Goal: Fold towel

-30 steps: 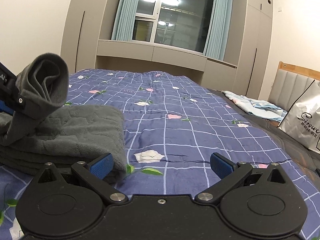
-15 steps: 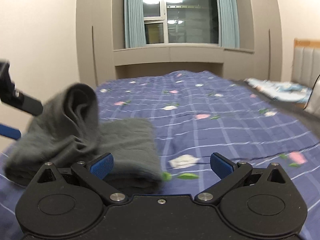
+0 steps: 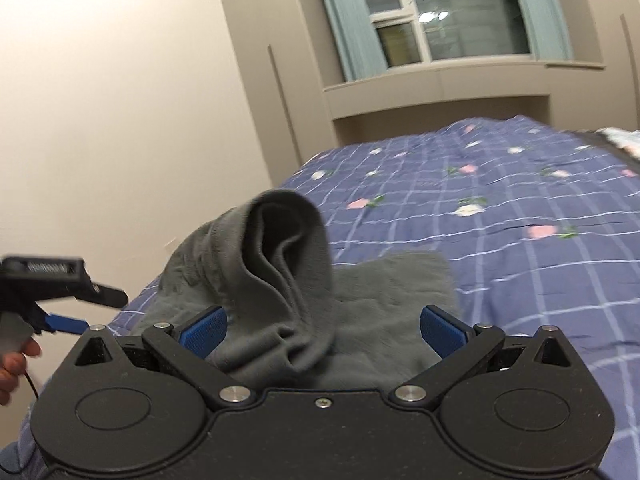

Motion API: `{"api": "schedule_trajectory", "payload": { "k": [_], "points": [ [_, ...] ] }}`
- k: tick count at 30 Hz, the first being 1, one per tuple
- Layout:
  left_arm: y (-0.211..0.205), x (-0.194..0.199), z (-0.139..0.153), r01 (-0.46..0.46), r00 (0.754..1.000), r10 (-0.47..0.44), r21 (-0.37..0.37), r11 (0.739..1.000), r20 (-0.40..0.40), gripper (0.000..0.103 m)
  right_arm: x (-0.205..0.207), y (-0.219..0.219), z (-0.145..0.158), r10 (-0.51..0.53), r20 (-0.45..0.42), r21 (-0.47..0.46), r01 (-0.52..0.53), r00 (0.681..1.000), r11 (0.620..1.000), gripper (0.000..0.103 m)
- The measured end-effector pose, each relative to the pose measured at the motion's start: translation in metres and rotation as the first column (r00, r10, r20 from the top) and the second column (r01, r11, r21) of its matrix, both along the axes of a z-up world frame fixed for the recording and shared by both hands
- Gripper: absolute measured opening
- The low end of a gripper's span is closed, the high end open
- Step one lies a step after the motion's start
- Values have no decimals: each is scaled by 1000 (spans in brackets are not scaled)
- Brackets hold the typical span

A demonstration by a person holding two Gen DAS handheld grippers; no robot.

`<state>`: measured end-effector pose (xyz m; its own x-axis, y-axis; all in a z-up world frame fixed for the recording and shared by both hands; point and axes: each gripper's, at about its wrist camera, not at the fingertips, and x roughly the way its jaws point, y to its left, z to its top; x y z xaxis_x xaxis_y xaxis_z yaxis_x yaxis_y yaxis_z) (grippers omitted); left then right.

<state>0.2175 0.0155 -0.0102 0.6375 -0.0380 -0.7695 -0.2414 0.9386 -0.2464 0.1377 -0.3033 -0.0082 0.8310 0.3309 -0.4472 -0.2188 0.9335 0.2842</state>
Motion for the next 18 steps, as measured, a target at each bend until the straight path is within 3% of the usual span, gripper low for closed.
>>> {"api": "schedule_trajectory", "payload": {
  "k": [7,14,18],
  "points": [
    [5,13,-18,4,999,-4,-14,1000,-49,102,38,13,-7,65,-85,107,-55,994,993,103],
    [-10,20,-33,55,996,-54,6,998,-75,102,50,11,-7,7,-144,191,21,990,981,103],
    [-16,17,-35,65,996,-63,36,997,-57,102,53,17,-6,19,-138,202,9,990,979,103]
  ]
}}
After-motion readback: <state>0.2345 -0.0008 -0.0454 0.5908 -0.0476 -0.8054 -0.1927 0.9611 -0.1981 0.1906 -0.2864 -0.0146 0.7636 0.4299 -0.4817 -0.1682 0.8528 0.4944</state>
